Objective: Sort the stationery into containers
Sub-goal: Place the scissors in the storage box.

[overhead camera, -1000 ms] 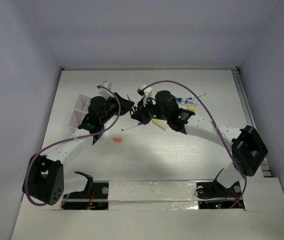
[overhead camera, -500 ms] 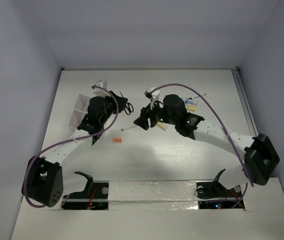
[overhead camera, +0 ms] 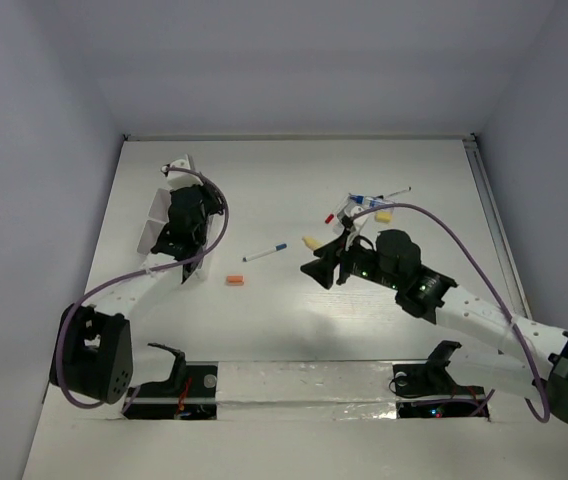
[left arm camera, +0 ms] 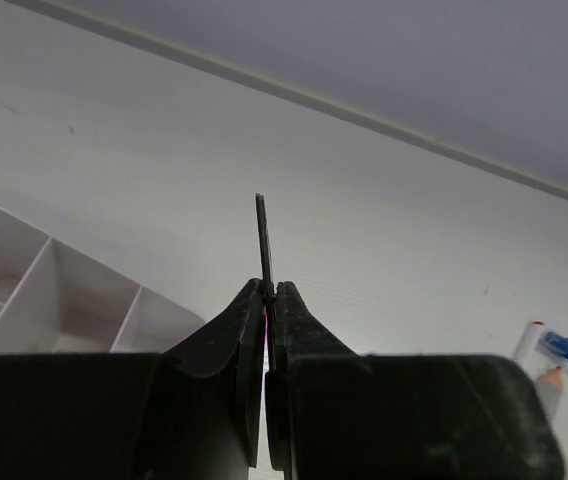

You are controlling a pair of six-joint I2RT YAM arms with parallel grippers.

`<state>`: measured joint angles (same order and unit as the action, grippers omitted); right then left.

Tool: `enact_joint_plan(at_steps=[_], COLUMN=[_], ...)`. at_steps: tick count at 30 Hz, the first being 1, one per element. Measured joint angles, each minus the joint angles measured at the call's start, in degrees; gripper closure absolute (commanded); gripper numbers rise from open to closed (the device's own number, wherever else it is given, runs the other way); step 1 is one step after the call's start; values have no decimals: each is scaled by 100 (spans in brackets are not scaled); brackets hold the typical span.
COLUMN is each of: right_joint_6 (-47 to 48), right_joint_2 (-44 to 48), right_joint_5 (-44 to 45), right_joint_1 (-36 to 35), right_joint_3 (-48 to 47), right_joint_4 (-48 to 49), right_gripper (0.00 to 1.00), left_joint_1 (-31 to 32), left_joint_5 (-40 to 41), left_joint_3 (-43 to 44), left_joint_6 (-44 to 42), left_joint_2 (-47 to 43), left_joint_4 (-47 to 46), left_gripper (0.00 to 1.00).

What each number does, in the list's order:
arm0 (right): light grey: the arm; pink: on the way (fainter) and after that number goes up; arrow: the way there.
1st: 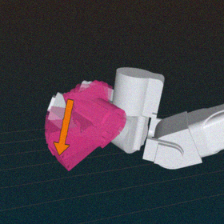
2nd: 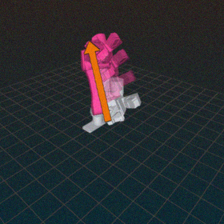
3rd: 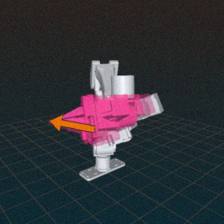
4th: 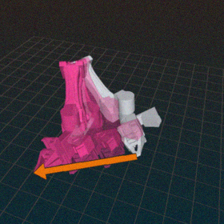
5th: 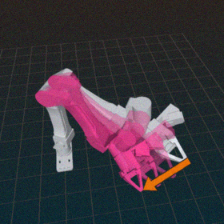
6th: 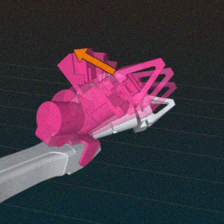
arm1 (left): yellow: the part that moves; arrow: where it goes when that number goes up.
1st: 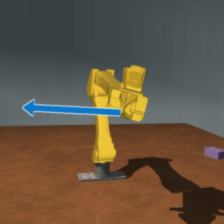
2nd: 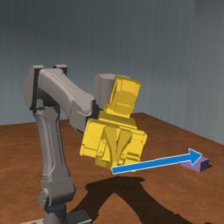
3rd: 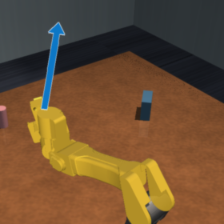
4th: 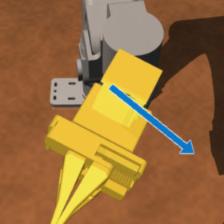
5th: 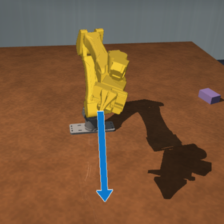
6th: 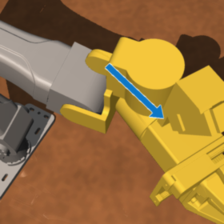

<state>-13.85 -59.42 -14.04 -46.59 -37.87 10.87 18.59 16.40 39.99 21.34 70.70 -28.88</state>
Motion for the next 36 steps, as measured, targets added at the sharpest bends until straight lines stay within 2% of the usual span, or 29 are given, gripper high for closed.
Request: enact_joint_plan(at_steps=[8, 13, 22, 36], right_joint_6=[-284, -387, -442, -439], right_joint_2=[227, 328, 365, 612], right_joint_5=[15, 13, 76, 367], right_joint_1=[0, 0, 0, 0], right_joint_3=[433, 503, 529, 603], right_joint_4=[337, 490, 656, 647], right_gripper=[37, 38, 38, 38], left_joint_1=[-304, -511, -516, -520], left_joint_5=[-55, 44, 208, 415], left_joint_3=[90, 85, 15, 4], left_joint_6=[-638, -787, -1010, -938], left_joint_2=[691, 721, 883, 1200], left_joint_4=[-317, -439, -675, -201], left_gripper=[100, 100, 100, 100])
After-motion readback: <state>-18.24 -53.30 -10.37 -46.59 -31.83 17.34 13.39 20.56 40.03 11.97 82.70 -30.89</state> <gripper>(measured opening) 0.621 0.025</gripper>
